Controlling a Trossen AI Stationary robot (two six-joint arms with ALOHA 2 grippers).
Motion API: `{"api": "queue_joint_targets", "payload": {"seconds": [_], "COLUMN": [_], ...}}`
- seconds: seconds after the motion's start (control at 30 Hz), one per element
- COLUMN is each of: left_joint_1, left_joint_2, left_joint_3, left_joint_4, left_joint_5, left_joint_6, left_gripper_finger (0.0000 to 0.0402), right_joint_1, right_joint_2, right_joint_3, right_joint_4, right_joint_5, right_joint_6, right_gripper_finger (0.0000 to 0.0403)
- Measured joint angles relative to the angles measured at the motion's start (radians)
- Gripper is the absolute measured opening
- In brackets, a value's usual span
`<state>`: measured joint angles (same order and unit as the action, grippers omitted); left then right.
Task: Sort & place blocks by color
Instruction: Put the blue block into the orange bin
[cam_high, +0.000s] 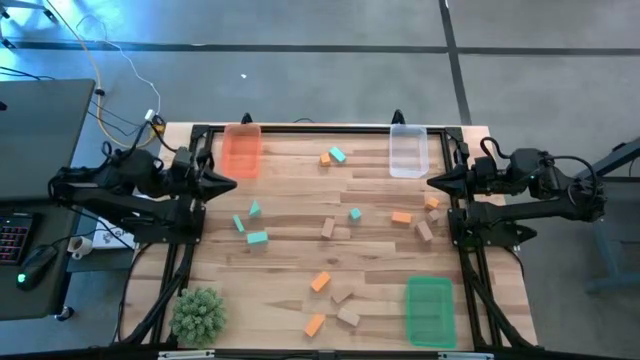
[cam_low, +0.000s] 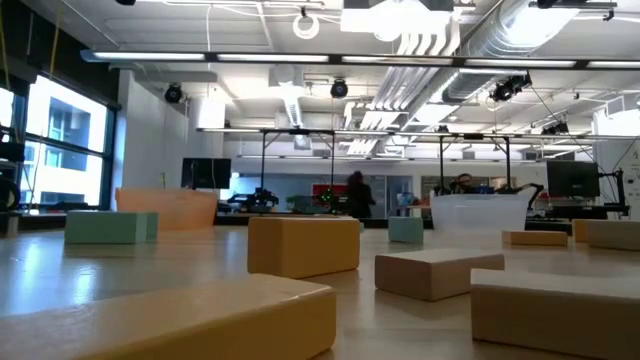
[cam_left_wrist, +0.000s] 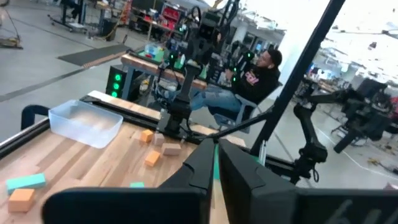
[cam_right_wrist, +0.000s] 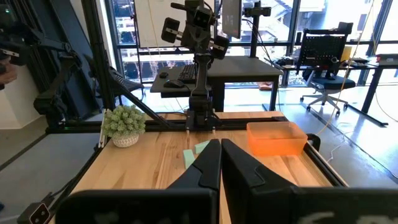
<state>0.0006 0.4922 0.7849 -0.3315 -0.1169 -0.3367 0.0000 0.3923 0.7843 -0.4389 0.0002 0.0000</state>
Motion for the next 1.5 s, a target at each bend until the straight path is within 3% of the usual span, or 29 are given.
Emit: {"api": "queue_joint_targets", "payload": {"seconds": [0.3, 0.53, 0.9, 1.27, 1.5], "left_joint_1": [0.000, 0.000, -0.002, -0.002, -0.002], "left_joint_2": [0.091, 0.154, 0.275, 0.484, 0.642], "left_joint_3": [0.000, 0.001, 0.001, 0.001, 0.001], "left_joint_4": [0.080, -0.067, -0.337, -0.409, -0.417], "left_joint_5": [-0.089, -0.145, 0.009, 0.064, 0.163], "left_joint_6": [0.079, 0.064, 0.053, 0.078, 0.012], "left_gripper_finger": [0.0115, 0.0159, 0.0166, 0.0166, 0.0169], "right_joint_1": [0.000, 0.000, 0.000, 0.000, 0.000], "right_joint_2": [0.000, 0.000, 0.000, 0.000, 0.000], "right_joint_3": [0.000, 0.000, 0.000, 0.000, 0.000], "right_joint_4": [0.000, 0.000, 0.000, 0.000, 0.000], "right_joint_5": [0.000, 0.000, 0.000, 0.000, 0.000], "right_joint_6": [0.000, 0.000, 0.000, 0.000, 0.000], "right_gripper_finger": [0.0000, 0.0000, 0.0000, 0.0000, 0.0000]}}
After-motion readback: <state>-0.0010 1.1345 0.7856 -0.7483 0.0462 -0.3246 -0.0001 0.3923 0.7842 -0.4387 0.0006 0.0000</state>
